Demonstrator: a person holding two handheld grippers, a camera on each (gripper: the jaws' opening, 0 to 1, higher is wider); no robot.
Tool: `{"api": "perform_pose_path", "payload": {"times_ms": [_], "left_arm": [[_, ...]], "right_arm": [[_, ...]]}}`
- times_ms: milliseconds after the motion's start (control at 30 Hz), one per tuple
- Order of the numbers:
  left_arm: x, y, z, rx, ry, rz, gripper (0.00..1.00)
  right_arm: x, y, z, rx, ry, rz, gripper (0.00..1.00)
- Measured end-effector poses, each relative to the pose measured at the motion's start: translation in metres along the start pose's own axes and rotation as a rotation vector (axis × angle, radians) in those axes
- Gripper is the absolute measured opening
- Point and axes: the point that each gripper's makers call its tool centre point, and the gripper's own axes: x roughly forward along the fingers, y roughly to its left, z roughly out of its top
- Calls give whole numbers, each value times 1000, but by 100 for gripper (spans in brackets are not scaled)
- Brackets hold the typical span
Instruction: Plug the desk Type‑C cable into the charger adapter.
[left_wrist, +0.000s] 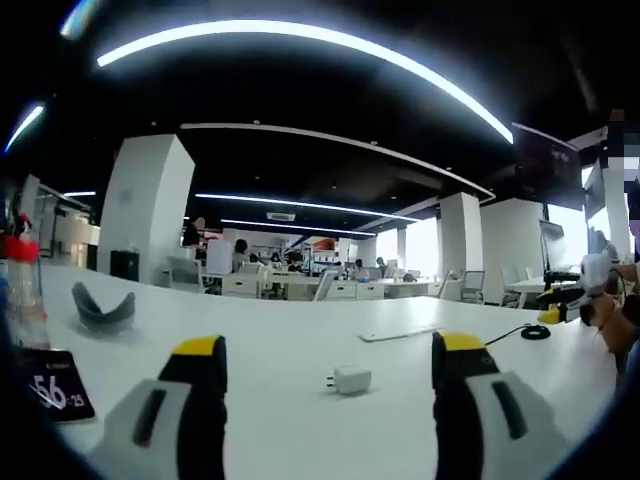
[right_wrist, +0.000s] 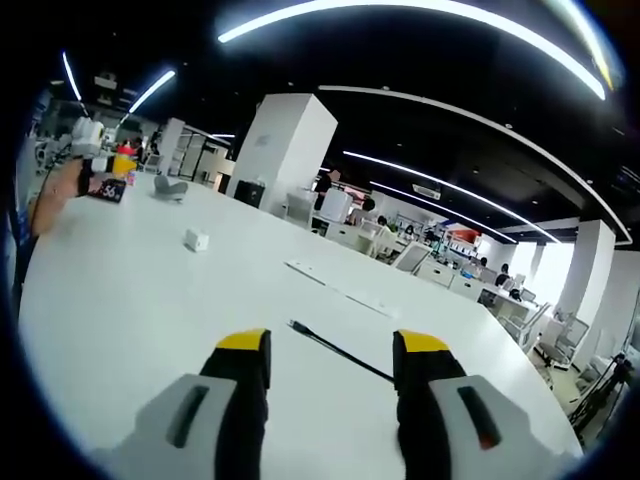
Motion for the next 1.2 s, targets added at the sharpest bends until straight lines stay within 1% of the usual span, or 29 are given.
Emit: {"api": "perform_pose_path", "payload": {"times_ms": [133, 233, 400, 467, 633, 733, 800, 867, 933, 1033, 1100, 1133, 1200], "left_arm": [[-2, 4, 3, 8, -12, 17, 85], [-1, 3, 2, 24, -8, 23, 83], [0, 6, -2, 60, 14, 39, 81], [0, 10, -2, 78, 17, 52, 80], [-3, 20, 5, 134, -3, 109, 79], [-4, 24, 8, 161, -13, 133, 79], [-4, 25, 8, 174, -16, 138, 79], [-4, 26, 7, 193, -6, 146, 79], [-4, 25, 6, 207, 5, 144, 79], [-2, 23, 6, 205, 11, 130, 78], [1, 16, 8, 209, 14, 111, 77], [0, 15, 9, 211, 12, 109, 75], [0, 8, 18, 237, -18, 104, 74]], "right_arm": [[0, -1, 1, -1, -2, 0, 49], [0, -2, 0, -2, 0, -3, 49], [-1, -2, 2, -3, -7, -1, 49], [-2, -3, 3, -2, -12, -3, 49], [-3, -4, 5, 2, -21, -3, 49], [-4, -3, 5, 3, -25, -1, 49], [-4, -2, 5, 4, -24, 4, 49], [-4, 0, 5, 4, -24, 10, 49], [-4, 2, 6, 3, -28, 16, 49], [-5, 3, 7, 0, -32, 20, 49], [-6, 4, 7, 4, -35, 22, 49], [-6, 4, 7, 4, -35, 22, 49], [-7, 4, 8, 5, -38, 24, 49]]}}
